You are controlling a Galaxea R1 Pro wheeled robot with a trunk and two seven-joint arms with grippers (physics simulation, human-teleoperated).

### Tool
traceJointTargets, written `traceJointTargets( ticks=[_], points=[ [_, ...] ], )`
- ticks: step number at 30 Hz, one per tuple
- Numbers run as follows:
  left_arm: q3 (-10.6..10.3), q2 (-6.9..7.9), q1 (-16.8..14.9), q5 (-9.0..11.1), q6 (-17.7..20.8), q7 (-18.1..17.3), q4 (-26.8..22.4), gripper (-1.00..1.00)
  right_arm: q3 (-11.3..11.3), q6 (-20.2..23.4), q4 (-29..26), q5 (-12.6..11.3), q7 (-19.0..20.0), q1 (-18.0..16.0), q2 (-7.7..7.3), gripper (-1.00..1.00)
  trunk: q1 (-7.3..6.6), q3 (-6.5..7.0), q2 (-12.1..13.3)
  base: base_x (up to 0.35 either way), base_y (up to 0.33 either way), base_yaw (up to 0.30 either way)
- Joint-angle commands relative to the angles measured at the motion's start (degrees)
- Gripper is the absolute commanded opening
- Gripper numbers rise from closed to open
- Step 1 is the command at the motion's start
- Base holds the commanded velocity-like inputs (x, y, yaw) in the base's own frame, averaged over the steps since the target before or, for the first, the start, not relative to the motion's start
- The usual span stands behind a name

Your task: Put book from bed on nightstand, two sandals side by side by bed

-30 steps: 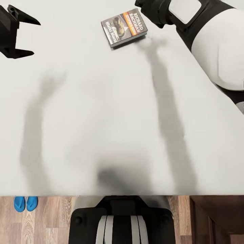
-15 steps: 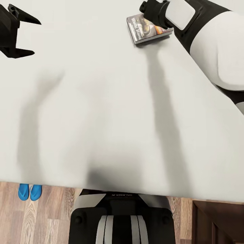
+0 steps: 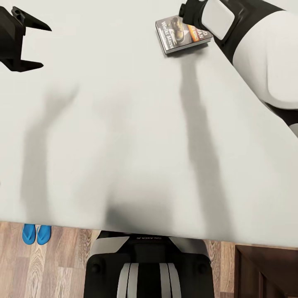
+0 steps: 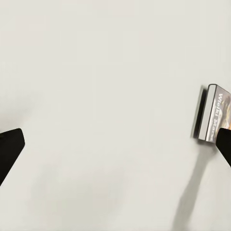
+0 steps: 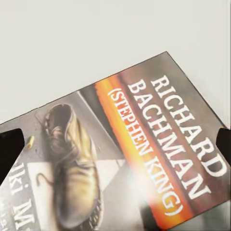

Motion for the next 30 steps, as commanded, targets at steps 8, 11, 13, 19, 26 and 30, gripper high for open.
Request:
traceJointTargets(
  ticks=[8, 11, 13, 19, 26, 30],
  points=[
    [-0.04, 0.03, 0.10, 0.33, 0.53, 0.43, -0.01, 1.00, -0.42, 0.15, -0.06, 2.80, -0.81, -0.19, 0.05, 1.00, 0.00, -0.03, -0.01, 0.000, 0.000, 0.000],
    [-0.06, 0.02, 0.10, 0.34, 0.55, 0.43, -0.01, 1.00, -0.40, 0.13, -0.07, 2.93, -0.78, -0.30, 0.05, 1.00, 0.00, -0.11, -0.01, 0.000, 0.000, 0.000],
    [-0.07, 0.02, 0.12, 0.34, 0.55, 0.43, -0.01, 1.00, -0.40, 0.11, -0.08, 2.95, -0.78, -0.44, 0.05, 1.00, 0.00, -0.20, -0.01, 0.000, 0.000, 0.000],
    [-0.17, 0.02, 0.25, 0.35, 0.56, 0.43, -0.01, 1.00, -0.38, -0.17, -0.09, 3.08, -0.71, -1.23, 0.05, 1.00, 0.00, -0.63, -0.01, 0.000, 0.000, 0.000],
    [-2.29, 0.02, 0.21, 0.35, 0.57, 0.31, -0.01, 1.00, -0.43, -1.63, -0.03, 3.14, -0.70, -1.36, 0.05, 1.00, 0.00, -1.23, -0.01, 0.000, 0.000, 0.000],
    [-2.72, 0.07, 0.08, 0.38, 0.53, 0.22, -0.01, 1.00, -0.45, -1.93, -0.01, 3.14, -0.60, -1.36, 0.05, 1.00, 0.00, -1.51, -0.01, 0.000, 0.000, 0.000]
  ],
)
